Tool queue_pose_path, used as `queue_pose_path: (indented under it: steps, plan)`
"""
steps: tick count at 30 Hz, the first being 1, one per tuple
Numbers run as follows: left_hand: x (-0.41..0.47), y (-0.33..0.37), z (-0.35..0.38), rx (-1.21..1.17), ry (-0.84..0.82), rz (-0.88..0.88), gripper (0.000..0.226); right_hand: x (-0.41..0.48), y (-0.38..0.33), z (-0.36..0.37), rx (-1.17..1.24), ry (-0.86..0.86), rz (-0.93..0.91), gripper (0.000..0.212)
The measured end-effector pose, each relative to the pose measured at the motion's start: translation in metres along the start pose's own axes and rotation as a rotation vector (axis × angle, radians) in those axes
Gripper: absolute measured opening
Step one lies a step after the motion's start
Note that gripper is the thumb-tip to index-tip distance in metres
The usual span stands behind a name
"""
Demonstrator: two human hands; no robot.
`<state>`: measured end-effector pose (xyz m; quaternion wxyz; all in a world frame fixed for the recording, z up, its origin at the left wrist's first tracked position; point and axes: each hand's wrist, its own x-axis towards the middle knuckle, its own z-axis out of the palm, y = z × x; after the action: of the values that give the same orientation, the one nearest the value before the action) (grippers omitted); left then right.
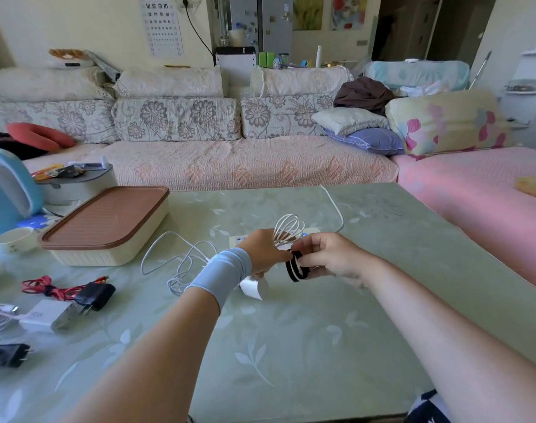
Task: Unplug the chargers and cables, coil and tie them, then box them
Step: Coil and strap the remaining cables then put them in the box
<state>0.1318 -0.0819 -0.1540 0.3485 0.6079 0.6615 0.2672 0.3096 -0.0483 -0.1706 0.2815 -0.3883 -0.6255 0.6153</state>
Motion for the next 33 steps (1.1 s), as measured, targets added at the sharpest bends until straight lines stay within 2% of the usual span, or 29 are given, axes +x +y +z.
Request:
queue_pose_path:
  steps: [1, 3, 11, 17, 25, 29, 31, 33]
  plan:
    - [-0.003, -0.002, -0.003, 0.004, -0.001, -0.002, 0.012, -0.003, -0.002, 0.003, 0.079, -0.050, -0.005, 0.027]
    - [-0.007, -0.008, -0.010, 0.003, 0.003, -0.015, 0.022, -0.006, -0.005, 0.006, 0.172, -0.130, -0.009, 0.027]
    - [-0.021, -0.017, -0.024, -0.001, -0.027, -0.024, 0.026, -0.004, -0.010, 0.011, 0.273, -0.248, 0.075, 0.021]
    - [-0.021, -0.016, -0.025, 0.082, -0.031, -0.046, 0.022, 0.001, -0.005, 0.011, 0.095, -0.171, 0.122, 0.016]
    - [-0.020, -0.012, -0.021, 0.184, -0.035, -0.013, 0.019, 0.006, -0.010, 0.022, -0.503, 0.043, 0.169, 0.013]
    - [-0.017, -0.013, -0.030, 0.238, 0.110, -0.044, 0.028, 0.007, -0.005, 0.027, -0.766, 0.082, 0.249, 0.010]
    - [-0.017, -0.017, -0.037, 0.204, 0.187, -0.062, 0.024, 0.007, 0.000, 0.025, -0.780, 0.047, 0.257, 0.004]
    - [-0.019, -0.020, -0.038, 0.185, 0.188, -0.083, 0.017, 0.006, 0.000, 0.024, -0.578, 0.007, 0.236, 0.003]
